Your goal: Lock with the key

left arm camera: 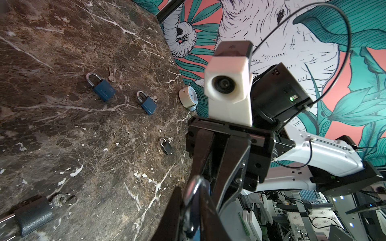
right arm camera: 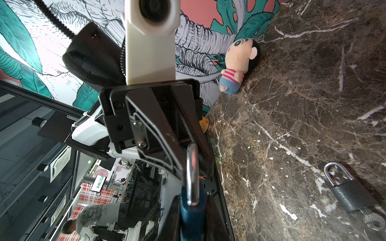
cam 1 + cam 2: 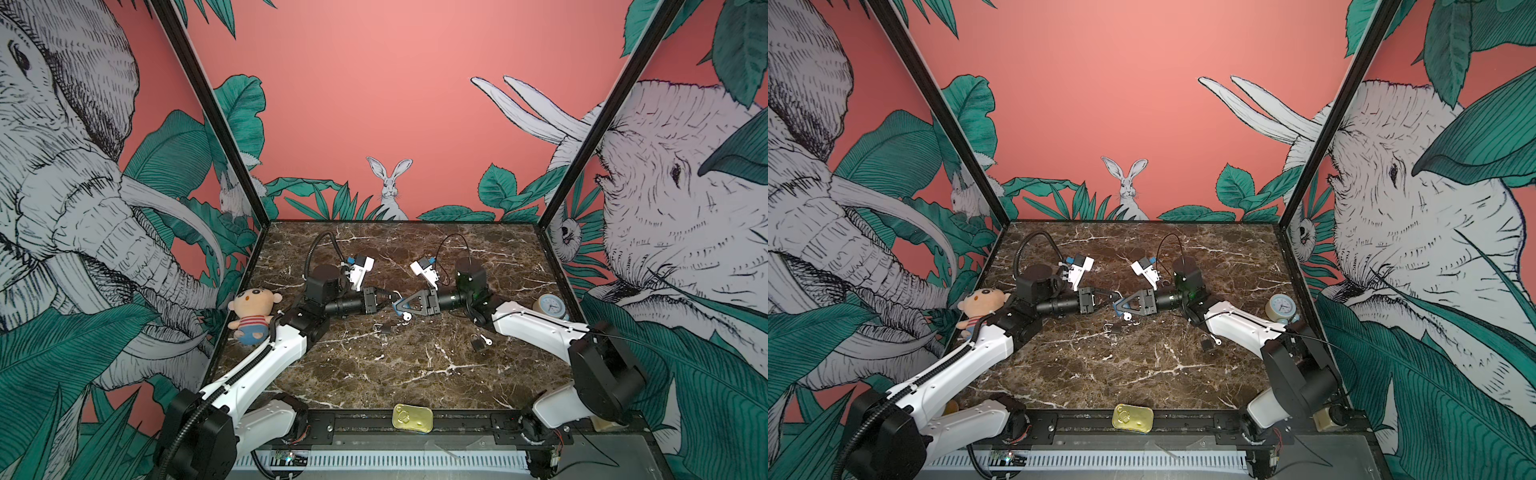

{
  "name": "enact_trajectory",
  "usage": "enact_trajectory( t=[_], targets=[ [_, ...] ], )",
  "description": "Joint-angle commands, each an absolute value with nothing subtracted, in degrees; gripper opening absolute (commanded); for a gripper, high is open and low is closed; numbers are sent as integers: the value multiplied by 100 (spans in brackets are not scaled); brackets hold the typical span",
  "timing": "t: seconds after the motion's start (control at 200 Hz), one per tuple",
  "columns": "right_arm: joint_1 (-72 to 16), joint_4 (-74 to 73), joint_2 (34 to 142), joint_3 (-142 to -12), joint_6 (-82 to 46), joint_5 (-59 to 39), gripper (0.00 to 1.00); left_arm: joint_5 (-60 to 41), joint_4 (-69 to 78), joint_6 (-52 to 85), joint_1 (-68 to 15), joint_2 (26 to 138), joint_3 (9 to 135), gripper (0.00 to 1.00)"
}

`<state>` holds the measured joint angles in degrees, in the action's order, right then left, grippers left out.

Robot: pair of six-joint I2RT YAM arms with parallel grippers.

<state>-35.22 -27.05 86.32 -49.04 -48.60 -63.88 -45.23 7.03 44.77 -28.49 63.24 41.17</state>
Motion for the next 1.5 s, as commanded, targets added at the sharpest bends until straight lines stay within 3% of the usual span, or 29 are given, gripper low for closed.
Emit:
enact_trajectory(
  t=[0.0, 0.04, 0.24, 0.275, 0.365, 0.49, 0.765, 1.12, 1.495],
  targets=[
    [-3560, -2668, 8704, -4992, -4835, -5833, 0, -5310, 1248, 4515, -2979, 6229, 4283, 7],
    [-3560, -2638, 8694, -4997, -4827, -5815, 0, -5316, 1257, 4503, -2975, 6232, 4272, 0],
    [-3559, -2418, 8647, -5064, -4673, -5709, 0, -4978, 1403, 4559, -2979, 6164, 4087, 0],
    [-3558, -2376, 8626, -5063, -4638, -5637, 11, -4831, 1438, 4569, -2975, 6135, 4041, 0],
    [-3553, -2108, 8521, -5062, -4441, -5456, 28, -4405, 1517, 4612, -2933, 6017, 3876, 0],
    [-3531, -1834, 8320, -5023, -4306, -5190, 40, -3998, 1769, 4800, -2736, 5881, 3688, 0],
    [-3472, -1781, 7808, -4774, -4358, -4986, 42, -3805, 2051, 4939, -2490, 5906, 3743, 0],
    [-3489, -2417, 8173, -4807, -4699, -5206, 41, -3931, 2271, 5109, -2487, 6070, 3937, 0],
    [-3547, -2716, 8258, -4855, -4877, -5308, 26, -3894, 2421, 5159, -2487, 6274, 3999, 0]
  ],
)
